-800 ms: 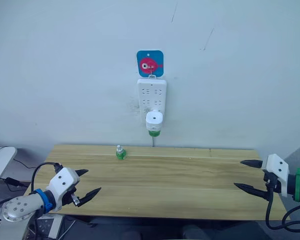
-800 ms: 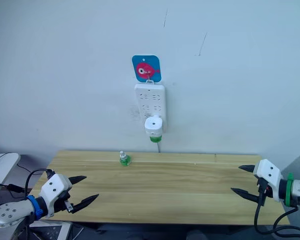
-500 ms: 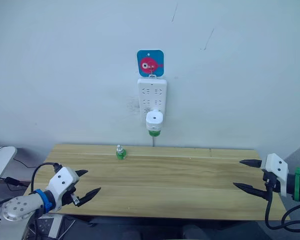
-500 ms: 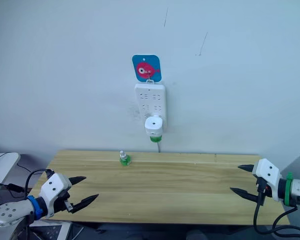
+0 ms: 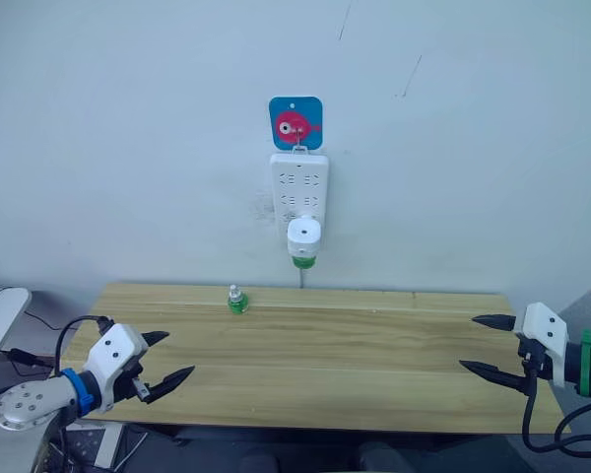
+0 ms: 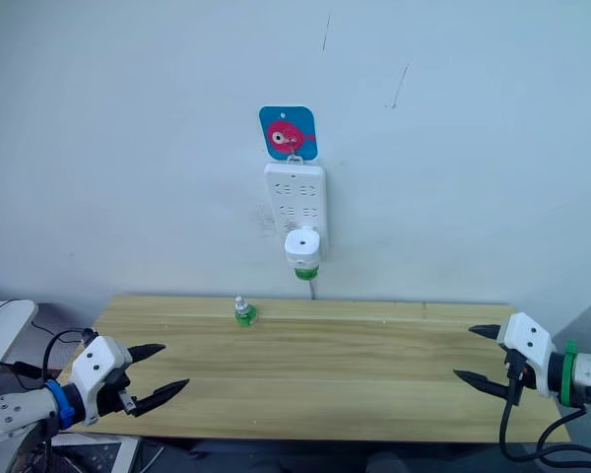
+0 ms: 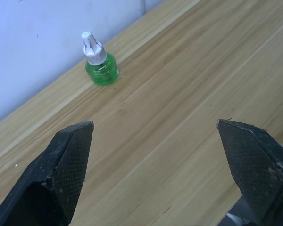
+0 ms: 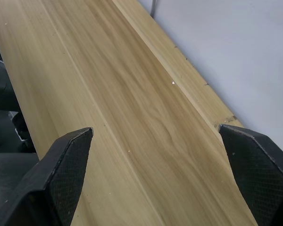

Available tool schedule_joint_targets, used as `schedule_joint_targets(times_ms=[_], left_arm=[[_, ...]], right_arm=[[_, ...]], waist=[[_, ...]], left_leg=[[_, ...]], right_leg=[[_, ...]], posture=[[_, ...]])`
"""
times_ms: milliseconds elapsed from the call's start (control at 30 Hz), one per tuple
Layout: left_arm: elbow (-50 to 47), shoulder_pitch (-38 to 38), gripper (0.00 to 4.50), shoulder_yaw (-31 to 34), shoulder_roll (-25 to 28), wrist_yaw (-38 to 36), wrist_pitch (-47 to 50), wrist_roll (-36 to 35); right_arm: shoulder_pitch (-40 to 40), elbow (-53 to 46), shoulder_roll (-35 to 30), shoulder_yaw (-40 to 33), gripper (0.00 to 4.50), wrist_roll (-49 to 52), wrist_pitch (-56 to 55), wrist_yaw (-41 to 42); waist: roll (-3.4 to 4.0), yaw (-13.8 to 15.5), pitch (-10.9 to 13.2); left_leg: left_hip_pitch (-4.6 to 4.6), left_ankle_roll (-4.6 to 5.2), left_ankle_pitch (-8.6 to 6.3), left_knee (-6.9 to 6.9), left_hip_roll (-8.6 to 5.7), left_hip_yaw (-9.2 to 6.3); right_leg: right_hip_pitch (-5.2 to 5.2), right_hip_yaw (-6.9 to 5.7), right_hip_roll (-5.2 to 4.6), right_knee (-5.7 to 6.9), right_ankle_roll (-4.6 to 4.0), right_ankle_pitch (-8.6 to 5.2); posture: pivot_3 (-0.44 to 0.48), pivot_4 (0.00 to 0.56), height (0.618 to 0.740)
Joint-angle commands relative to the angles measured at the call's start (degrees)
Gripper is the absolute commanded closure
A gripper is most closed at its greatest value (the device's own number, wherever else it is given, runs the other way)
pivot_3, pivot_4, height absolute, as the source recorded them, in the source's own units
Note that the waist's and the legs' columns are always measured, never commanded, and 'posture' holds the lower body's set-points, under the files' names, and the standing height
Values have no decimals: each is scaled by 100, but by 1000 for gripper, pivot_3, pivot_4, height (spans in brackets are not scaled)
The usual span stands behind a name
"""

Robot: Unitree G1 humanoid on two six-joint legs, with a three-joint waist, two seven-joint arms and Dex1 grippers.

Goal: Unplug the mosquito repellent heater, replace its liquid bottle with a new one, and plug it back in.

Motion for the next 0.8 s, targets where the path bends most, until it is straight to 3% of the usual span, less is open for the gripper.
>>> schedule_joint_targets(times_ms=[33,433,733,800], left_arm=[[-93,35,39,200,67,-75,-46,-143],[-422,60,39,189,74,-86,293,-354],[-759,-631,39,87,154,-152,918,-565],[-771,-945,39,72,147,-120,1118,-710]], right_arm=[[-36,1,-85,-165,23,60,-129,41],[178,-405,29,-202,23,174,-124,-94],[100,-1803,201,-431,23,803,681,-653],[57,-2195,238,-462,23,999,957,-839]], waist=[[-1,0,1],[-6,-21,81],[11,-139,273],[2,-209,406]], left_leg=[[0,0,0,0,0,0],[-1,0,0,0,1,1],[-10,0,0,1,1,0],[-9,0,0,0,2,0]], right_leg=[[0,0,0,0,0,0],[-3,1,0,0,0,0],[6,2,0,2,0,0],[3,1,0,0,0,0]], posture=[[-6,38,740],[-33,76,740],[-107,135,740],[-126,144,740]])
